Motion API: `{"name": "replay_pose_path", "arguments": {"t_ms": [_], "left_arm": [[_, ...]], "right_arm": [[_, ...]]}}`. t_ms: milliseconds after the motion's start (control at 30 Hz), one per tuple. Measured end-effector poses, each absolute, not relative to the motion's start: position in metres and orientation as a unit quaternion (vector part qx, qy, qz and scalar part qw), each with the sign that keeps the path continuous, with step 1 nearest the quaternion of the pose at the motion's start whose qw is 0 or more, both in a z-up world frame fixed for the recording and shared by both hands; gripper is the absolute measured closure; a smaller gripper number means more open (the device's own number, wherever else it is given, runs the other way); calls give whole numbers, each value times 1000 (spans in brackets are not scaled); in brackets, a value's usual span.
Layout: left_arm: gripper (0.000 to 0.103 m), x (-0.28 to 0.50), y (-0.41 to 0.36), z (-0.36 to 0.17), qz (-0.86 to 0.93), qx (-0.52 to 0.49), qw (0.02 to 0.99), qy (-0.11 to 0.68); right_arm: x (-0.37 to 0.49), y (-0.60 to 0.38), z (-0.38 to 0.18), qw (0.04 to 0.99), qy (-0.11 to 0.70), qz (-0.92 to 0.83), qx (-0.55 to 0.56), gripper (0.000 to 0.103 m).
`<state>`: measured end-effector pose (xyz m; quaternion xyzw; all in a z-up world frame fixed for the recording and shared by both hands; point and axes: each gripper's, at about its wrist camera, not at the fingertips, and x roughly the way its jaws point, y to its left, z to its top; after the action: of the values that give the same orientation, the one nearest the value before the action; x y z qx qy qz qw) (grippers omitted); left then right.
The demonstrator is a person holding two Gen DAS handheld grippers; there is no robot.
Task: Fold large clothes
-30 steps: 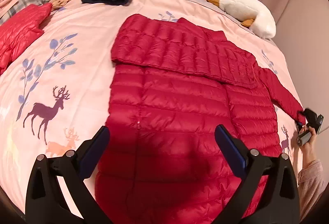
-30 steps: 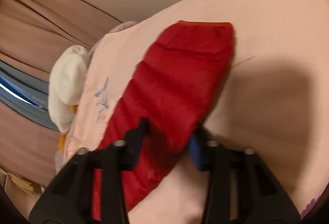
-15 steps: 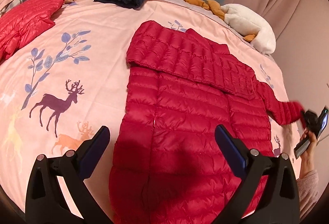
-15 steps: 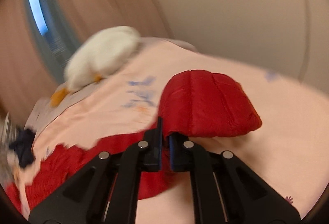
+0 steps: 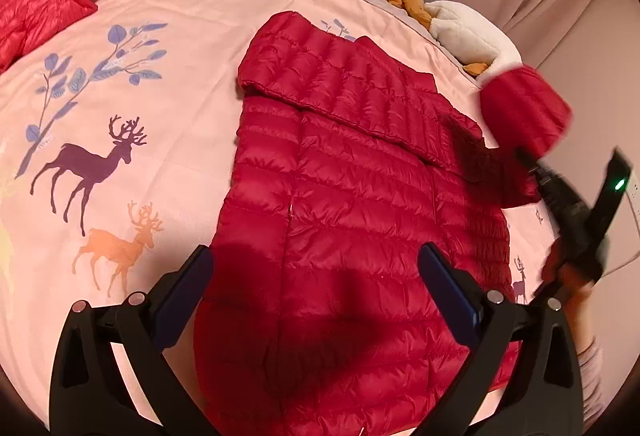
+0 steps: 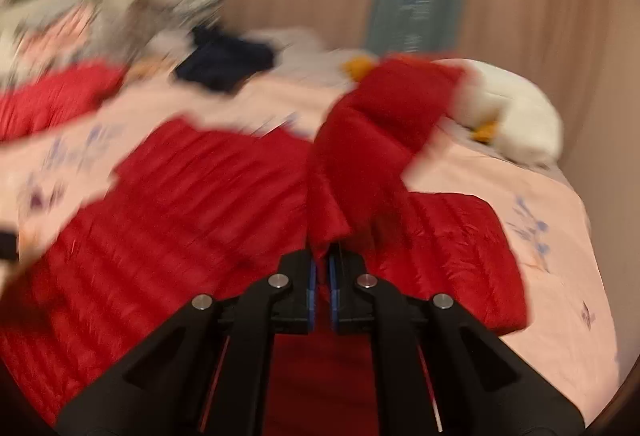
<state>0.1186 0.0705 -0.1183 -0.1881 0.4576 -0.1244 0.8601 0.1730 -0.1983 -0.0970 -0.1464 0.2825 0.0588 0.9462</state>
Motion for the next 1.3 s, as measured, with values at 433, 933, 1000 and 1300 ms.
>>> {"name": "replay_pose_path", "arguments": {"t_ms": [433, 933, 1000, 1300], "left_arm": [[1, 182, 35, -135, -279, -331, 760, 486], [2, 249, -24, -168, -292, -400, 704, 509], [12, 253, -27, -165, -283, -394, 715, 504], [93, 265, -32, -136, -241, -323, 771, 493]], "right_arm": [[134, -192, -119, 933, 317, 88, -148, 35], [57, -256, -99, 955, 285, 70, -33, 34], [53, -262, -98, 957, 282, 63, -24, 34], [44, -286, -102, 958, 286, 33, -6, 34]]}}
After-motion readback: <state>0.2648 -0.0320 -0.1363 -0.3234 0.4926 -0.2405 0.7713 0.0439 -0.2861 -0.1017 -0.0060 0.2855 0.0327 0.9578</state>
